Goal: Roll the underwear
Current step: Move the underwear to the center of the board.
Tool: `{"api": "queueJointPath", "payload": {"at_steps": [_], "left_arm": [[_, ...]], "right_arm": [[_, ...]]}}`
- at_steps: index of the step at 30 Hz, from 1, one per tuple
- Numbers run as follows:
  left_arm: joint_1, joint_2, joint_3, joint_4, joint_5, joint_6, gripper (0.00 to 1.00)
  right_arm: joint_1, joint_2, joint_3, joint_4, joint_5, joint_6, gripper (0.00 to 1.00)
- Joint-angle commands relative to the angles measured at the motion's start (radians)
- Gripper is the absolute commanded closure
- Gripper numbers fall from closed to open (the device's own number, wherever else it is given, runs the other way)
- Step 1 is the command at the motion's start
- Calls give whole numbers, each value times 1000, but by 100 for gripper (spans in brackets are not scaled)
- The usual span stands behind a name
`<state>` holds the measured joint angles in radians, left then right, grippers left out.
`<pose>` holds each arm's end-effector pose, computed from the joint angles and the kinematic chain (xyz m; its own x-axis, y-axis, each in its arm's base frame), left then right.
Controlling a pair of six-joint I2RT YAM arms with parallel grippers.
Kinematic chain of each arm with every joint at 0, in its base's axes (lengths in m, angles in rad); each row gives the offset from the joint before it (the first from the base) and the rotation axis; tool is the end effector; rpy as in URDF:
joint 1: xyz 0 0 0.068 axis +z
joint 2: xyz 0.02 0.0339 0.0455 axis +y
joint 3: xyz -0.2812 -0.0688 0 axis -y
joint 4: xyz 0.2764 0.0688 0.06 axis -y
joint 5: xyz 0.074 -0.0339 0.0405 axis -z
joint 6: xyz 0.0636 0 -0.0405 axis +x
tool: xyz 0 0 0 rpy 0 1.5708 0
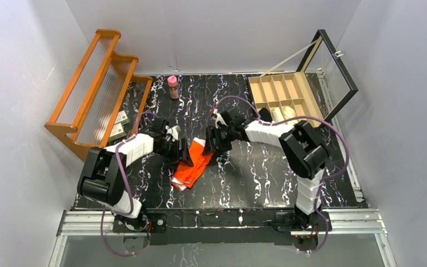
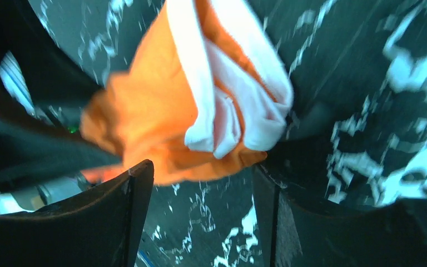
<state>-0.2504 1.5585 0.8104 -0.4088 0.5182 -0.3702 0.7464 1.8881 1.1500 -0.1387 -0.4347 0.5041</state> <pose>0.2944 -0.1078 0.1323 -0.9746 -0.0751 -0.2109 0.0597 0.8207 -0.5683 0.3025 0.3163 0.1378 -0.8871 -0.2237 -0.4037 -0.4398 0.6750 0.5924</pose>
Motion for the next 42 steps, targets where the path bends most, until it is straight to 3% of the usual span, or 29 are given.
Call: {"api": "queueJointPath", "payload": {"at_steps": [1,5,10,14,19,25,28,29,34,42], "left_arm": [[-119,-81,-76,64,-25,-156,39],[-205,-163,-129,110,-142,-306,43],[-220,-286,-168,120,-263,-386,40],[-219,-361,-156,33,-393,-390,36],[-211,-386,-147,-36,-498,-390,34],[-202,-378,-148,-26,-469,-363,35],[-202,-374,-167,7,-420,-358,38],[-202,-373,-172,21,-401,-357,39],[-202,-356,-248,89,-348,-350,42],[-202,-357,-320,122,-305,-353,45]], "right_arm": [[-37,92,183,-45,-93,20,30],[-61,167,313,-155,-32,15,34],[-76,179,383,-244,-14,-30,33],[-76,77,297,-256,63,-37,31],[-61,-43,122,-132,-18,65,36],[49,-80,96,-80,69,145,42],[90,-82,85,-12,73,183,61],[95,-78,87,5,69,189,63],[109,-5,129,25,29,184,69],[106,71,100,-90,150,155,72]]}}
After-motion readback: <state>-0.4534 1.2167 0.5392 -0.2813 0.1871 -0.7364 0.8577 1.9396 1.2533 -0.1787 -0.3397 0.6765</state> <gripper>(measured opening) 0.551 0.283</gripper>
